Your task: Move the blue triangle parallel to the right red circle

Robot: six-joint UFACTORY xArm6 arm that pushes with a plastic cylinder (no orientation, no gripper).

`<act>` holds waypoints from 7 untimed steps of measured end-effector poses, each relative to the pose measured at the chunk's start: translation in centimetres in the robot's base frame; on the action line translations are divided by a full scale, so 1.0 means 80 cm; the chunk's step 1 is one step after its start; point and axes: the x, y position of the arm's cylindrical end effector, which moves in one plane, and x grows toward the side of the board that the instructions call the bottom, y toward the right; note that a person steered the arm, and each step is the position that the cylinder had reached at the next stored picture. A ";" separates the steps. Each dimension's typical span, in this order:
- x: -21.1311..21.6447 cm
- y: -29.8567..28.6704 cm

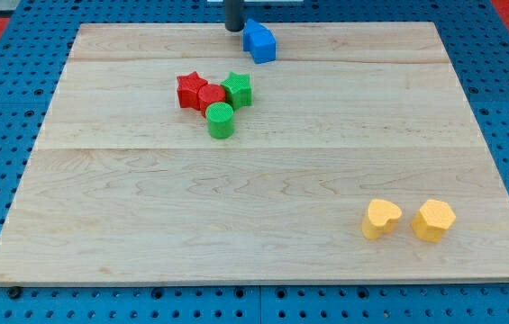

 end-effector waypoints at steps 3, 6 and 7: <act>0.070 -0.025; 0.005 0.036; 0.033 0.033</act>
